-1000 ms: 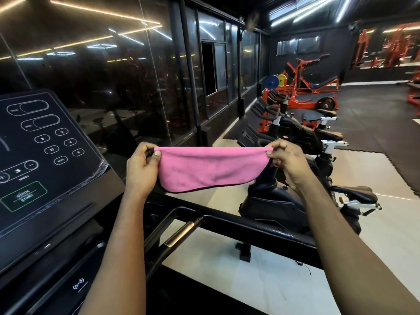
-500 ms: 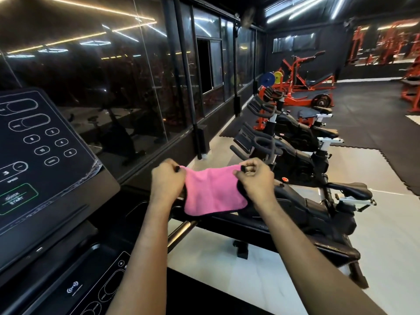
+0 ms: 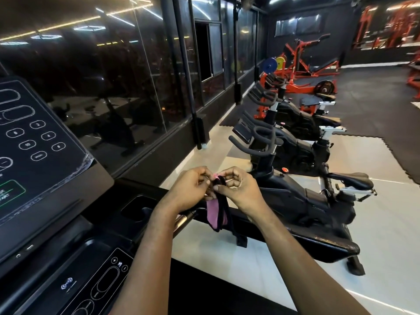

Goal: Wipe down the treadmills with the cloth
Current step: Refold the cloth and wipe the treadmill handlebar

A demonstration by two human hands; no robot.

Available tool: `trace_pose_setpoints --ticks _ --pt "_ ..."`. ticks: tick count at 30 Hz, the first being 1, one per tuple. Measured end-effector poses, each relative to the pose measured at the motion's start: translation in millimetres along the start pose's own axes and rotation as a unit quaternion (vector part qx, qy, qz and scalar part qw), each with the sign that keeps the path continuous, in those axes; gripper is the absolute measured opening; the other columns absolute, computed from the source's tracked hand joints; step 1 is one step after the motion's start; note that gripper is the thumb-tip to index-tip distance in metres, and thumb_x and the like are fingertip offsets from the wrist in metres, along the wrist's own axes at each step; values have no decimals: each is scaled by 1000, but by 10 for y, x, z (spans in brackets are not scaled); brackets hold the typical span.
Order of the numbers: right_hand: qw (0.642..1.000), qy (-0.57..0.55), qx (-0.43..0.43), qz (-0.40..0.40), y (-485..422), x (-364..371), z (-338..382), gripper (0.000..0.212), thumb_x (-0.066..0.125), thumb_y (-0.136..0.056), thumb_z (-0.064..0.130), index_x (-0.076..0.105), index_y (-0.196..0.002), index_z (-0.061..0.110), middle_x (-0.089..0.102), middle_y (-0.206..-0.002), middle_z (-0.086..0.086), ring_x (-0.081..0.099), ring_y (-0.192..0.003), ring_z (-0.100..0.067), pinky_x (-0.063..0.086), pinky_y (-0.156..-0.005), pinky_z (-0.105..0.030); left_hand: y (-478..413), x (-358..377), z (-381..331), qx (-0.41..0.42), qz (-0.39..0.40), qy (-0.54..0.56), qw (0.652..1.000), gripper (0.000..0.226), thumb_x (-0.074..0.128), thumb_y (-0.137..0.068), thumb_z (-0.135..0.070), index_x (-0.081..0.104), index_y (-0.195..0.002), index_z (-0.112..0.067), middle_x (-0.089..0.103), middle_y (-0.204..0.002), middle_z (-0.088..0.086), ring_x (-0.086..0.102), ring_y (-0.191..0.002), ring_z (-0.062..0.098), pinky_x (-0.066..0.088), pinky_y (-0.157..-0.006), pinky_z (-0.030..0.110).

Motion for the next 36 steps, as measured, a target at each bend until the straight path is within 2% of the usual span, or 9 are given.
trace_pose_setpoints --ticks 4,8,10,16,20,23,27,33,36 --pt "1000 -23 15 15 -86 -152 -45 19 70 -65 29 72 -83 25 74 -86 1 67 -80 -15 49 -72 -25 -102 11 190 37 -9 -71 997 33 53 -89 8 57 -105 -22 68 -102 1 66 -96 21 56 -80 33" --pt "991 -99 18 86 -165 -388 -63 22 65 -83 -7 67 -92 12 69 -89 -6 61 -84 -19 48 -78 -30 -195 79 504 20 63 -154 986 53 78 -81 -14 57 -119 -45 42 -134 -15 35 -126 9 32 -98 27" --pt "984 -109 15 140 -207 -484 -149 28 61 -87 -14 65 -98 11 67 -95 -9 59 -87 -25 45 -79 -38 -257 134 595 9 82 -118 990 48 80 -80 -18 60 -117 -41 47 -135 -14 39 -131 11 34 -104 33" --pt "948 -162 55 268 -266 -696 -413 35 57 -85 -14 69 -99 16 67 -101 -8 57 -92 -27 44 -77 -38 -395 412 790 -44 156 -30 986 46 72 -83 3 57 -118 -23 65 -117 1 65 -111 20 56 -95 42" --pt "947 -156 87 266 -382 -862 -597 32 52 -83 -15 67 -95 11 66 -98 -9 57 -85 -19 44 -70 -25 -430 552 965 -57 150 -59 985 27 80 -80 -22 60 -94 -10 61 -91 12 58 -88 13 49 -87 45" --pt "964 -80 120 223 -475 -966 -794 39 43 -81 -23 65 -86 9 62 -83 -4 51 -66 -11 38 -57 -21 -395 496 1075 -69 107 -59 990 30 81 -78 -31 58 -82 -13 58 -79 -9 55 -79 6 42 -76 33" --pt "957 -31 189 217 -484 -877 -1069 33 46 -79 -20 62 -81 9 57 -83 -8 49 -64 -14 38 -51 -23 -325 370 1124 -85 51 -16 995 25 82 -78 -29 57 -76 -25 61 -77 -6 57 -75 9 44 -71 31" --pt "922 -19 258 289 -540 -582 -1225 21 55 -85 -10 57 -85 11 54 -89 -14 57 -74 -21 58 -67 -37 -356 94 1178 -88 -63 -22 994 41 79 -81 -27 52 -111 -22 65 -78 16 56 -68 20 47 -64 38" --pt "922 -5 260 288 -648 -435 -1202 20 54 -85 -10 55 -87 9 51 -88 -13 55 -75 -22 62 -73 -42 -548 -36 1199 -75 -106 -82 988 30 77 -88 -17 55 -106 -27 67 -74 6 54 -64 9 47 -59 27"
Point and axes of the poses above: each hand's wrist, its own y-axis away from the middle knuckle, its own x-axis out of the palm, z = x × y, the point moved 3 cm from there along -y, towards the middle knuckle
